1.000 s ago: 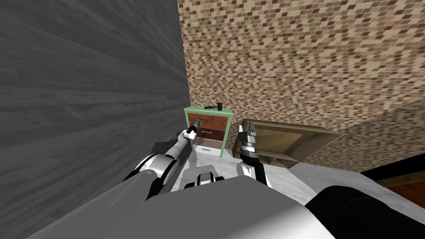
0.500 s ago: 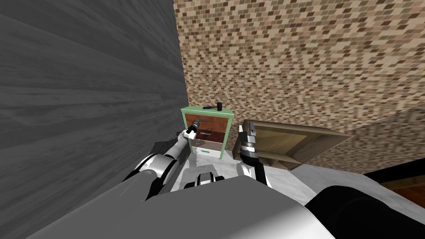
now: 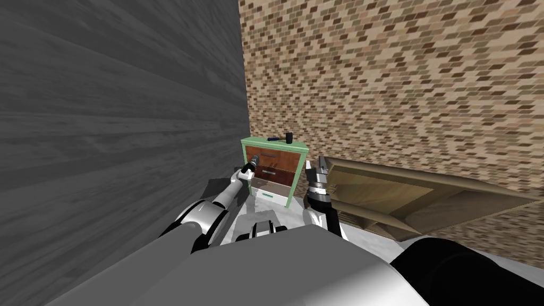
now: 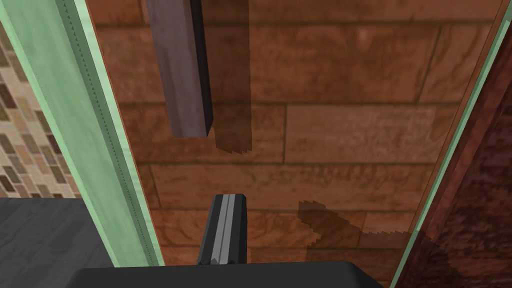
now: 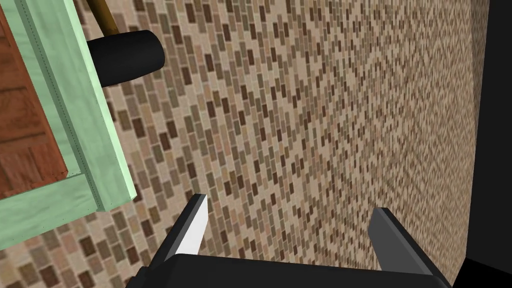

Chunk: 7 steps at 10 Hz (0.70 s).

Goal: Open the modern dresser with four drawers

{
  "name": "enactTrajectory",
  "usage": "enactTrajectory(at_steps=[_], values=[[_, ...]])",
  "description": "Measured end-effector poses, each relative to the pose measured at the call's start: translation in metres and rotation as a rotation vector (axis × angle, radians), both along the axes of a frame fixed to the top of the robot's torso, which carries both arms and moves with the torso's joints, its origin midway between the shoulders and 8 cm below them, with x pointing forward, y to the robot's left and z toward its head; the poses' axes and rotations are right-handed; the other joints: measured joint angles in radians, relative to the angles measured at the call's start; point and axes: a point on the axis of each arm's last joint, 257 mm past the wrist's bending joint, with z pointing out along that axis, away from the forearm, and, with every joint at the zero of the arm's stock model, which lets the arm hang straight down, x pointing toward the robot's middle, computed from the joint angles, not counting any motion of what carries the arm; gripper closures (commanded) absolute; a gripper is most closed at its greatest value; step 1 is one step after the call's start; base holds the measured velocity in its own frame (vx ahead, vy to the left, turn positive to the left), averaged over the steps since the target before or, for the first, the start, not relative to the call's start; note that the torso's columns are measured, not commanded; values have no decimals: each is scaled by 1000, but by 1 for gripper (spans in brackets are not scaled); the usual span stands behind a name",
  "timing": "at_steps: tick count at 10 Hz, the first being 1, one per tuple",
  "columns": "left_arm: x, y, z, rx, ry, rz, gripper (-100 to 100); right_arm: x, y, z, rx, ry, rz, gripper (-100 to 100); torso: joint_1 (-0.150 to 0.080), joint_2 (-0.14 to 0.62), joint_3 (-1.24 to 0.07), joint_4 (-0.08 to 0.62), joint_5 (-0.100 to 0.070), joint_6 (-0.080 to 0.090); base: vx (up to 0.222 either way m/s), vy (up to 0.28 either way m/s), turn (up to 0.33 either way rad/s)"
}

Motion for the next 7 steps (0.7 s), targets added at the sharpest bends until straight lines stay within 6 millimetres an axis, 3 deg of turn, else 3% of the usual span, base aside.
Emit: enactTrajectory(at_steps=[1, 2, 7], values=[[-3, -1, 0, 7, 0, -3, 100, 0, 0, 0, 0, 0, 0, 0, 0, 2, 1, 1, 0, 0, 5, -1, -31], [-5, -3, 7, 12, -16, -8, 100, 0, 0, 0, 0, 0, 0, 0, 0, 3, 2, 1, 0, 0, 33, -2, 390], [-39, -51, 4, 24, -7, -90, 100, 0, 0, 0, 0, 0, 0, 0, 0, 0, 0, 0, 0, 0, 29, -11, 145]])
